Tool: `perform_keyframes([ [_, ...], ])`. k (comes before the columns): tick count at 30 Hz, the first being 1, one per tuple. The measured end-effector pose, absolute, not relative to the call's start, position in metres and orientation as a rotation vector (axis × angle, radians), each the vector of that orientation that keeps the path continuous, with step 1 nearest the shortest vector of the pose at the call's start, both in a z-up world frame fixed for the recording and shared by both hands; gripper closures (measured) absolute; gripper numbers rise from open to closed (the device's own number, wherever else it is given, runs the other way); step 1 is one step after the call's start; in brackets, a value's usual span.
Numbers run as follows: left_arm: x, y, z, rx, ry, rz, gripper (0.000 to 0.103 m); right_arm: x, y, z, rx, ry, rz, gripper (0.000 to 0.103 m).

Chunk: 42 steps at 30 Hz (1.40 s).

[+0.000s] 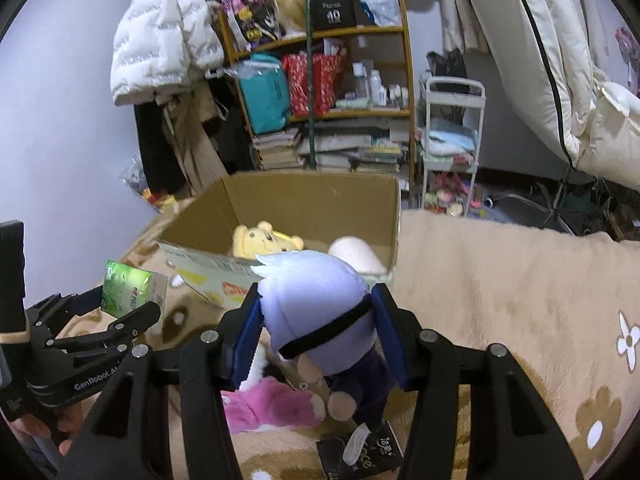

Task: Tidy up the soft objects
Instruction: 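Grasp and lift green tissue pack with left gripper while right gripper lifts doll, then carry green pack over box and release with left gripper while right gripper drops doll in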

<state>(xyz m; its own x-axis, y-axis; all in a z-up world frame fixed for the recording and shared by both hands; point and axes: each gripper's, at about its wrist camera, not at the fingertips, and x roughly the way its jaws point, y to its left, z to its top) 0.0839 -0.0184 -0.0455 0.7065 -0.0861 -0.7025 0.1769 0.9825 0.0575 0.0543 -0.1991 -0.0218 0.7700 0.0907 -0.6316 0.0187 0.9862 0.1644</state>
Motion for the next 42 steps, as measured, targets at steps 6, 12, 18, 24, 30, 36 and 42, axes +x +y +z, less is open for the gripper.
perform_keyframes([
  [6,0.074,-0.016,-0.024,0.112,0.678,-0.142,0.030,0.047,-0.193,0.002,0.146,0.611,0.061,0.047],
  [12,0.071,-0.013,-0.005,0.085,0.611,-0.155,0.030,0.046,-0.192,0.012,0.142,0.572,0.068,0.047],
  [18,0.077,-0.017,0.009,0.095,0.555,-0.165,0.030,0.051,-0.192,0.021,0.139,0.540,0.073,0.047],
  [24,0.092,-0.027,0.015,0.103,0.533,-0.180,0.030,0.062,-0.191,0.028,0.126,0.505,0.079,0.047],
  [30,0.109,-0.041,0.015,0.143,0.525,-0.201,0.030,0.080,-0.188,0.028,0.109,0.495,0.096,0.047],
  [36,0.128,-0.058,0.010,0.184,0.526,-0.227,0.030,0.097,-0.187,0.022,0.093,0.500,0.115,0.047],
  [42,0.147,-0.069,0.001,0.190,0.541,-0.243,0.030,0.108,-0.193,0.010,0.110,0.521,0.117,0.047],
])
